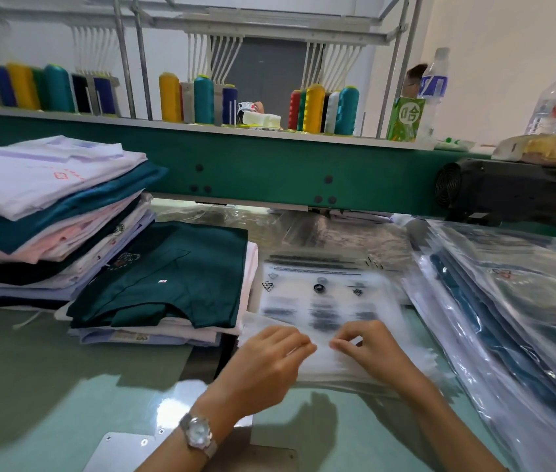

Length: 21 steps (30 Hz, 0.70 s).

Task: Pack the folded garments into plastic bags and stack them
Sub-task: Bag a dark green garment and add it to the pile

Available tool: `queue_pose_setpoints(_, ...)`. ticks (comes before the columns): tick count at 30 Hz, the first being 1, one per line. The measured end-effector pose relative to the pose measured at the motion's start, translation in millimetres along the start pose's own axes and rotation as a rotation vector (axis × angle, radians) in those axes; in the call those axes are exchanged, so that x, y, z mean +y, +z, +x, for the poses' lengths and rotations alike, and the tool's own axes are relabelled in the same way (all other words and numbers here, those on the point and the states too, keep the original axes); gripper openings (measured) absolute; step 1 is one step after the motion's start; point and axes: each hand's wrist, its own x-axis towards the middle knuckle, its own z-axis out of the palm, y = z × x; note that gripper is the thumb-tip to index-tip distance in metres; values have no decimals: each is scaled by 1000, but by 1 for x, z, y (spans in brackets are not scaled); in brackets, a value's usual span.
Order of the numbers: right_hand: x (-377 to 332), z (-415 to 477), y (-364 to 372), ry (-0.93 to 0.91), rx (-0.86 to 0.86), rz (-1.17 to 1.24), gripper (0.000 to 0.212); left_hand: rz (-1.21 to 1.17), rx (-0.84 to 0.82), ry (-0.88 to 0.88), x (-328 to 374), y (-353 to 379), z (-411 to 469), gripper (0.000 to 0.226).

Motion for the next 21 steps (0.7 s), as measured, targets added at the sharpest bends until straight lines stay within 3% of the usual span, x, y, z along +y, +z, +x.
queue_pose_setpoints(9, -4, -1, 3, 111, 103, 229, 16, 92, -102, -97, 8, 8, 9, 36)
queue_pose_setpoints(12, -7, 1, 7, 148, 215, 381, 16, 91, -189, -137, 15, 9, 11, 42)
queue_pose_setpoints(15, -12, 0, 10, 97, 440, 375, 15, 159, -333, -226, 22, 8, 13, 46)
queue_pose_setpoints(18, -21, -2, 15, -5, 611, 352, 13, 134, -566, -256, 23, 14, 15, 65)
queue_pose_setpoints(21, -25, -5, 18, -124, 683, 265, 8, 107, -589, -251, 23, 21, 14, 61)
